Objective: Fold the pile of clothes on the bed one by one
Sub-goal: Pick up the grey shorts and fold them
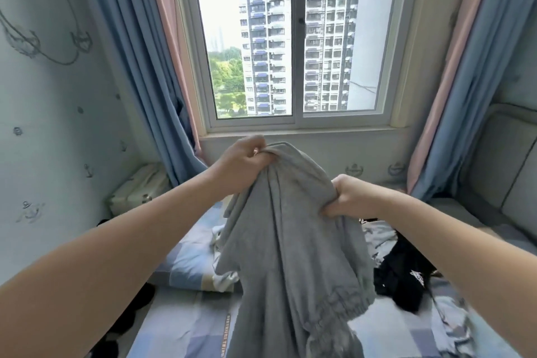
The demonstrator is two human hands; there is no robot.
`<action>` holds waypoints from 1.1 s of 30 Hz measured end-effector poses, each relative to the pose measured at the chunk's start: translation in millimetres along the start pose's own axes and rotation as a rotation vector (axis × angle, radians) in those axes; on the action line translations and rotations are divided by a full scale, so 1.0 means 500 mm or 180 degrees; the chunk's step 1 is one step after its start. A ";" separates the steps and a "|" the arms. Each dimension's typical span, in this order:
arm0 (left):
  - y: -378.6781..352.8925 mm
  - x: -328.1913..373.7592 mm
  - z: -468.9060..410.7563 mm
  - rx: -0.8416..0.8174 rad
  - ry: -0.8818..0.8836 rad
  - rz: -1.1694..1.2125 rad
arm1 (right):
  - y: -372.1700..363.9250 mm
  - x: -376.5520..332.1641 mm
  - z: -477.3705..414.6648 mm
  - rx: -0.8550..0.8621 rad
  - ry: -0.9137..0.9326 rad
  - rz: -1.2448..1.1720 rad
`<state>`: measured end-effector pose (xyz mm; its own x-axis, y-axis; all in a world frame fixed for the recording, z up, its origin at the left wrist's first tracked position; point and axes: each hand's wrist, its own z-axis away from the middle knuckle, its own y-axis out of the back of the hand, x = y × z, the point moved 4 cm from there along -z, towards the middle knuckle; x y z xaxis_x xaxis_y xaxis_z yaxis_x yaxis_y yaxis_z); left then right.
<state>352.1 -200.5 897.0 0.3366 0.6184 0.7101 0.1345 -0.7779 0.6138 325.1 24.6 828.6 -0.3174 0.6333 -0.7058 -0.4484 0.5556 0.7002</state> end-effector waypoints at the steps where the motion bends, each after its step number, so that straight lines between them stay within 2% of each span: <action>1: 0.004 0.012 -0.004 0.0244 0.0002 -0.0061 | 0.003 0.032 0.004 -0.0024 -0.0035 -0.0070; 5: 0.017 0.046 -0.015 0.0729 0.0101 -0.0417 | 0.022 0.108 0.044 -0.0057 -0.0088 -0.1033; 10: 0.001 0.039 -0.009 0.0360 0.0294 -0.0890 | 0.072 0.123 0.075 0.0111 0.0024 -0.1850; 16: -0.049 0.049 -0.012 0.0295 0.0438 -0.0921 | 0.128 0.085 0.085 0.0572 0.0298 -0.2143; 18: -0.094 0.048 -0.011 0.0077 0.0582 -0.0567 | 0.137 0.070 0.086 0.0656 0.0334 -0.2182; 21: -0.169 0.072 -0.013 -0.0683 0.0715 0.0017 | 0.154 0.056 0.088 0.0807 0.0426 -0.2020; 23: -0.227 0.097 -0.001 -0.1097 0.0615 0.0286 | 0.159 0.049 0.091 0.0811 0.0557 -0.1846; 25: -0.288 0.106 0.009 -0.1215 0.0459 0.0468 | 0.160 0.052 0.096 0.0812 0.0636 -0.1763; 30: -0.324 0.101 0.014 -0.0569 0.0384 0.1135 | 0.183 0.082 0.124 0.0997 0.0717 -0.0942; 33: -0.302 0.098 -0.008 -0.0081 0.0472 0.1196 | 0.170 0.134 0.149 0.0460 0.0243 -0.0767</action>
<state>344.6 -52.3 840.6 0.2195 0.3024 0.9276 0.0041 -0.9510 0.3091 327.9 154.4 849.0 -0.2806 0.4344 -0.8559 -0.3965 0.7596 0.5155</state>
